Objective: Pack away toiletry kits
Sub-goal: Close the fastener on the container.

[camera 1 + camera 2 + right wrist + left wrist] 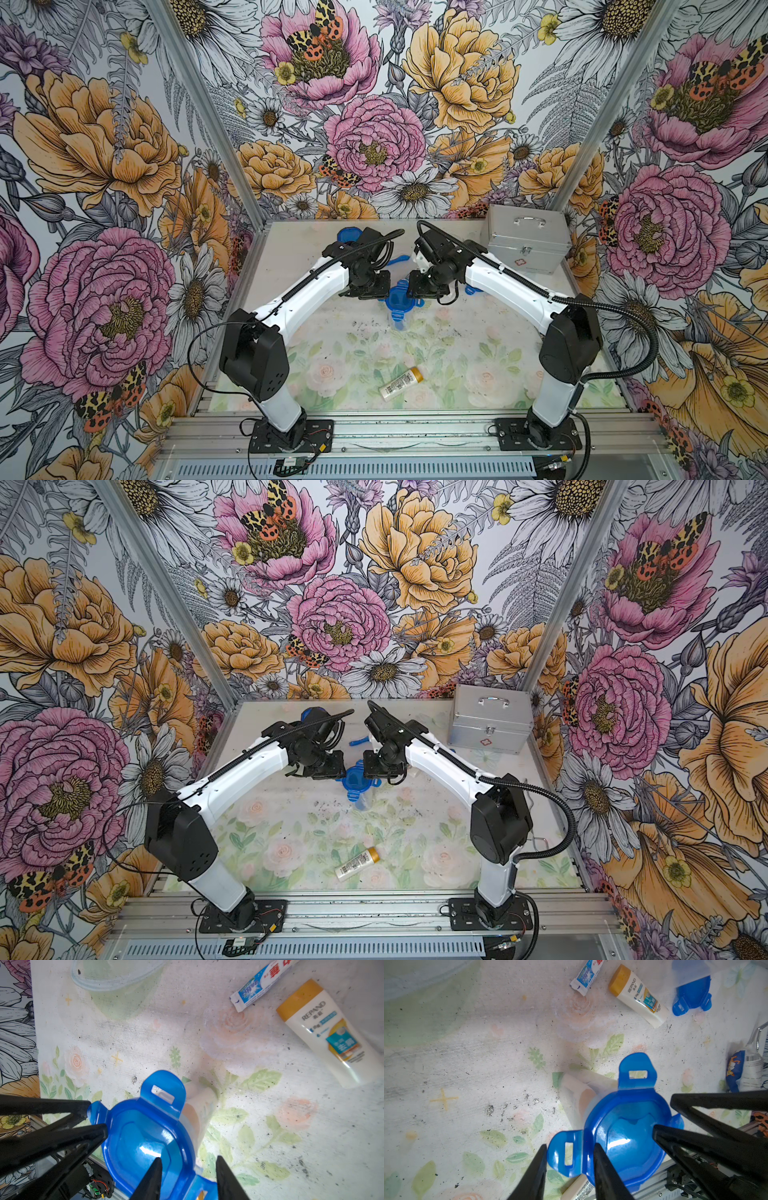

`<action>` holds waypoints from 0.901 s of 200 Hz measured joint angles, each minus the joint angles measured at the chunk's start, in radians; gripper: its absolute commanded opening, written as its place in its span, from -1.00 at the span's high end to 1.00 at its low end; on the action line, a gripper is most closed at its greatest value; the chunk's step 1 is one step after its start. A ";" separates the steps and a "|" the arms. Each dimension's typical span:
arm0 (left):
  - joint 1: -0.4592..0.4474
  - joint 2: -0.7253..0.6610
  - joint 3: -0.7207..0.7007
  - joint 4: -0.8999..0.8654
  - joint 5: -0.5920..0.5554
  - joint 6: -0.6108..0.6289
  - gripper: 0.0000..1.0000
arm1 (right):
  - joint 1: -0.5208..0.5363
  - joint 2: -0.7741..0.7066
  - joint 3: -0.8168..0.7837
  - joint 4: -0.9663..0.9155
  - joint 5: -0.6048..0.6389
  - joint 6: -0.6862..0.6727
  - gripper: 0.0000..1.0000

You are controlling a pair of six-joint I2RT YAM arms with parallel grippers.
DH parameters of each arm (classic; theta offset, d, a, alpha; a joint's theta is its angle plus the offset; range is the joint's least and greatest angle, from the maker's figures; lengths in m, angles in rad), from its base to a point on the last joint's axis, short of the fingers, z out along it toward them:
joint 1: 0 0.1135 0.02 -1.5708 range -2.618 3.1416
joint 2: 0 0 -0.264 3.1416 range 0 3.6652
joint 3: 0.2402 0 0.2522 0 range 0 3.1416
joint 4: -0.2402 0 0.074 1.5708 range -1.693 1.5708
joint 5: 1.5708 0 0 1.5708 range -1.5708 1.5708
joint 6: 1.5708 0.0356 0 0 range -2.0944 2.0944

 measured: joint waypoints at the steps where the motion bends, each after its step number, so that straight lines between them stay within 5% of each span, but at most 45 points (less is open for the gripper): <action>1: 0.000 -0.001 -0.001 0.001 0.000 0.000 0.28 | 0.000 0.000 0.000 0.000 0.000 0.000 0.15; 85: -0.005 -0.032 -0.038 0.022 -0.013 -0.026 0.27 | 0.000 -0.001 0.000 0.000 0.018 -0.006 0.09; 133: -0.007 -0.032 -0.040 0.000 -0.019 -0.031 -0.11 | -0.003 -0.008 0.017 -0.060 0.068 -0.023 0.01; 180: -0.003 -0.034 -0.015 -0.064 -0.042 -0.032 -0.08 | 0.000 -0.080 0.021 -0.113 0.079 -0.015 0.06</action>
